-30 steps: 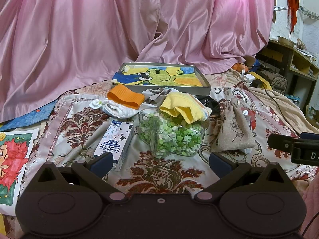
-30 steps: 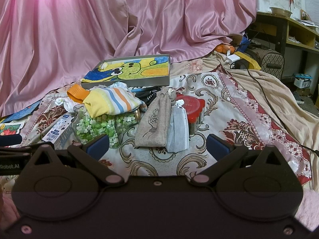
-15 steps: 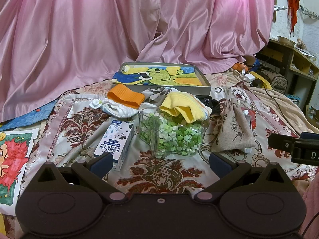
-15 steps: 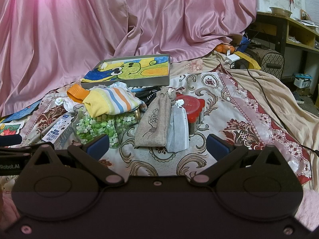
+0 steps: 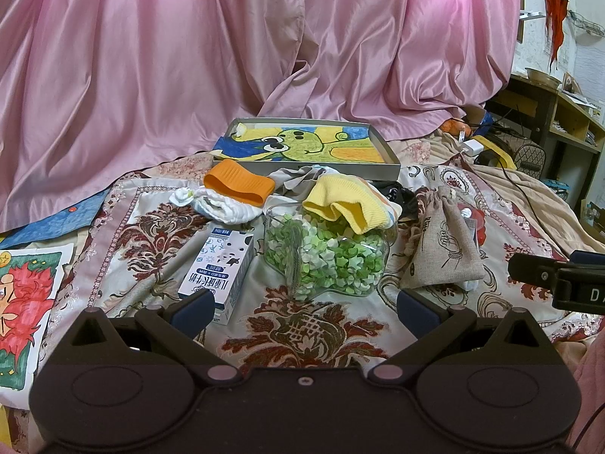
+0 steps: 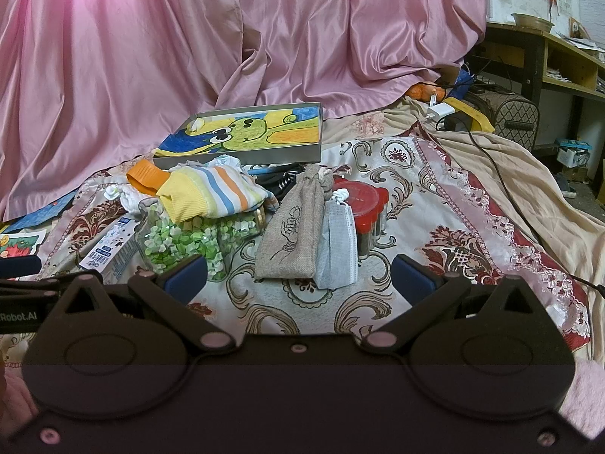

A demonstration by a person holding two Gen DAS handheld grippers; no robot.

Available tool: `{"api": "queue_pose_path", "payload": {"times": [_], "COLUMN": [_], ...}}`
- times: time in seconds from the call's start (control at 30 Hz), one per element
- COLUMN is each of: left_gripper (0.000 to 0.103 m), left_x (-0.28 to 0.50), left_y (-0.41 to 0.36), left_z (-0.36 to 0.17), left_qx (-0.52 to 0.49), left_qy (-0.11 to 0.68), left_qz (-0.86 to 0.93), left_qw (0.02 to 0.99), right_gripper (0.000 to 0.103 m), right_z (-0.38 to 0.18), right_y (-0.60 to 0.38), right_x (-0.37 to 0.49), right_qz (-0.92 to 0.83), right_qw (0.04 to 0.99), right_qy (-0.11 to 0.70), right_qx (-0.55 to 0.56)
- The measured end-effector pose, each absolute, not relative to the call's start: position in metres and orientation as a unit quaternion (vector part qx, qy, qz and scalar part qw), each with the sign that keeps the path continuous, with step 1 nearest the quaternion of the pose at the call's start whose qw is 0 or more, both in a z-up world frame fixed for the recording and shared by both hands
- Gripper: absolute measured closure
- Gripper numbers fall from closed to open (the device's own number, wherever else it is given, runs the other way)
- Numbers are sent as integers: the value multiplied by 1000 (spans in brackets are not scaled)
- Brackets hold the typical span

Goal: Organize soft objects

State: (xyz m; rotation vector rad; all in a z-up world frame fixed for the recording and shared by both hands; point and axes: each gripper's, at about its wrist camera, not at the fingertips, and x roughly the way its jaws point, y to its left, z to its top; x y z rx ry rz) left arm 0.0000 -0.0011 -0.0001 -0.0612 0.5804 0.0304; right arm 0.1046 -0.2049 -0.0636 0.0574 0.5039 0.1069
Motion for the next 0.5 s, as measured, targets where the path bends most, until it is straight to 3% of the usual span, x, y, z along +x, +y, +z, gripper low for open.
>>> {"api": "queue_pose_path", "payload": {"times": [0.5], "left_gripper": [1], "left_x": [0], "left_y": [2], "left_z": [-3], "left_qx": [-28], "left_qy": [290], "left_qz": [14], "left_qw": [957], "right_gripper": [0], "right_z": [-62], "right_y": [-205], "right_x": [105], "right_qz": [52], "right_qw": [966], "right_qy": [250], "right_qx": [27]}}
